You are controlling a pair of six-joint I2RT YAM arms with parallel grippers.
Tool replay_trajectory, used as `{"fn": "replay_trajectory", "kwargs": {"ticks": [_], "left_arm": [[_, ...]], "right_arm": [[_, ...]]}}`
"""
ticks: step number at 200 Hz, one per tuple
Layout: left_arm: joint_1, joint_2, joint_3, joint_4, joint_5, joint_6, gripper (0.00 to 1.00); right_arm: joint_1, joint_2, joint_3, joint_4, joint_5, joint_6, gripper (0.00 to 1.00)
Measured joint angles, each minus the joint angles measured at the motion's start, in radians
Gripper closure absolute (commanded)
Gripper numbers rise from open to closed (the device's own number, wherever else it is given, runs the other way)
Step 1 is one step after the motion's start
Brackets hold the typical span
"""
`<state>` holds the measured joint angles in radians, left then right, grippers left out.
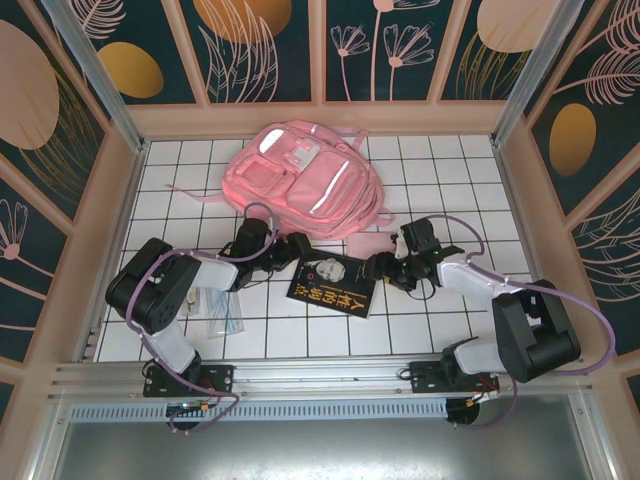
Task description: Pack the student bag
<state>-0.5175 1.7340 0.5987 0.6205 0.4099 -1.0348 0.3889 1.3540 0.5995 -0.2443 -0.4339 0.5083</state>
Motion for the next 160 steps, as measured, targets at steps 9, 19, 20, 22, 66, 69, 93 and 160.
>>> {"fn": "replay_trajectory", "kwargs": {"ticks": [9, 19, 20, 22, 66, 69, 93, 160], "left_arm": [[0.000, 0.001, 0.000, 0.000, -0.002, -0.003, 0.32], [0.000, 0.001, 0.000, 0.000, -0.003, -0.007, 0.32], [0.000, 0.001, 0.000, 0.000, -0.003, -0.007, 0.32], [0.000, 0.002, 0.000, 0.000, -0.003, -0.008, 0.32], [0.000, 0.007, -0.012, 0.033, -0.011, -0.039, 0.33], [0.000, 0.008, -0.014, 0.038, -0.011, -0.043, 0.33], [0.001, 0.010, -0.023, 0.064, -0.017, -0.069, 0.31], [0.014, -0.044, 0.049, -0.051, 0.004, -0.018, 0.02]], "right_arm": [[0.005, 0.015, -0.006, 0.034, -0.001, 0.003, 0.32], [0.008, 0.035, -0.006, 0.070, -0.005, 0.007, 0.33], [0.008, 0.037, -0.006, 0.073, -0.005, 0.007, 0.33], [0.010, 0.042, -0.006, 0.081, -0.007, 0.007, 0.34], [0.045, 0.060, -0.007, 0.182, -0.031, 0.032, 0.67], [0.045, 0.058, -0.009, 0.182, -0.029, 0.037, 0.70], [0.041, 0.029, -0.024, 0.179, -0.035, 0.051, 0.97], [0.007, -0.075, 0.128, 0.040, -0.093, 0.010, 1.00]]}}
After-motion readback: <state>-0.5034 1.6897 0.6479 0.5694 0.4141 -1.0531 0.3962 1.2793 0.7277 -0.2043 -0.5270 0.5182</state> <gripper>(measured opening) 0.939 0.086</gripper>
